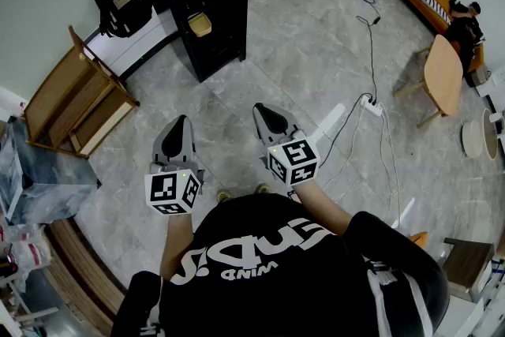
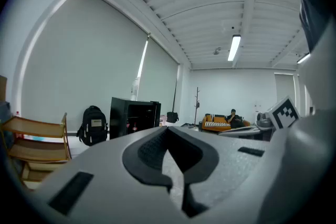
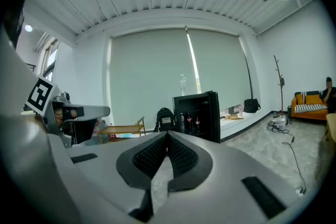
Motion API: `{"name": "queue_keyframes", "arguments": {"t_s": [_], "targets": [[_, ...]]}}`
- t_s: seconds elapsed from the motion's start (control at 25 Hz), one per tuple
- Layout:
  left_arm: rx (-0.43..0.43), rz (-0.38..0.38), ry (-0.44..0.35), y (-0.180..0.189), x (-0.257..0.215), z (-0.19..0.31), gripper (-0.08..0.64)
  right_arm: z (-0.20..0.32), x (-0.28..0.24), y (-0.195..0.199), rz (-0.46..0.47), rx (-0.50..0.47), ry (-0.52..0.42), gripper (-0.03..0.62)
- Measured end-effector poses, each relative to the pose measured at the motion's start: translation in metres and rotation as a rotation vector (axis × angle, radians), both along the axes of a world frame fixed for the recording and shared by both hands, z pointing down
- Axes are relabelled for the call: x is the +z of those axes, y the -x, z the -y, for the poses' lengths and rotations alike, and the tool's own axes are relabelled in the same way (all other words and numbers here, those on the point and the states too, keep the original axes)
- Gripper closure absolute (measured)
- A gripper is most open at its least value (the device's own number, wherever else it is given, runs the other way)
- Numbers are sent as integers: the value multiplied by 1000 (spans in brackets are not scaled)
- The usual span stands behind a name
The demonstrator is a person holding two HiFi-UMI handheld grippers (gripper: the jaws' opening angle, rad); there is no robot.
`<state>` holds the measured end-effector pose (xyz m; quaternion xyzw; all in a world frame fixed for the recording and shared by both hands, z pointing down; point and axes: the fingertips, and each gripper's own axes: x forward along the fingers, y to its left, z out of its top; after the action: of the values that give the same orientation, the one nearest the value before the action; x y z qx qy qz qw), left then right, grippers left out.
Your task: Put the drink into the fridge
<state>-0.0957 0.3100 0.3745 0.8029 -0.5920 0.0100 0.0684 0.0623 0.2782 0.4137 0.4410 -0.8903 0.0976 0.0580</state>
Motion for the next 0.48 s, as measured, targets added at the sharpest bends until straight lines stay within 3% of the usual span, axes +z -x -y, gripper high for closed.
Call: {"name": "queue_keyframes", "arguments": {"t_s": [0.48], "targets": [[12,-12,19,14,0,-12,552,-11,-6,15,37,0,3,577]]}}
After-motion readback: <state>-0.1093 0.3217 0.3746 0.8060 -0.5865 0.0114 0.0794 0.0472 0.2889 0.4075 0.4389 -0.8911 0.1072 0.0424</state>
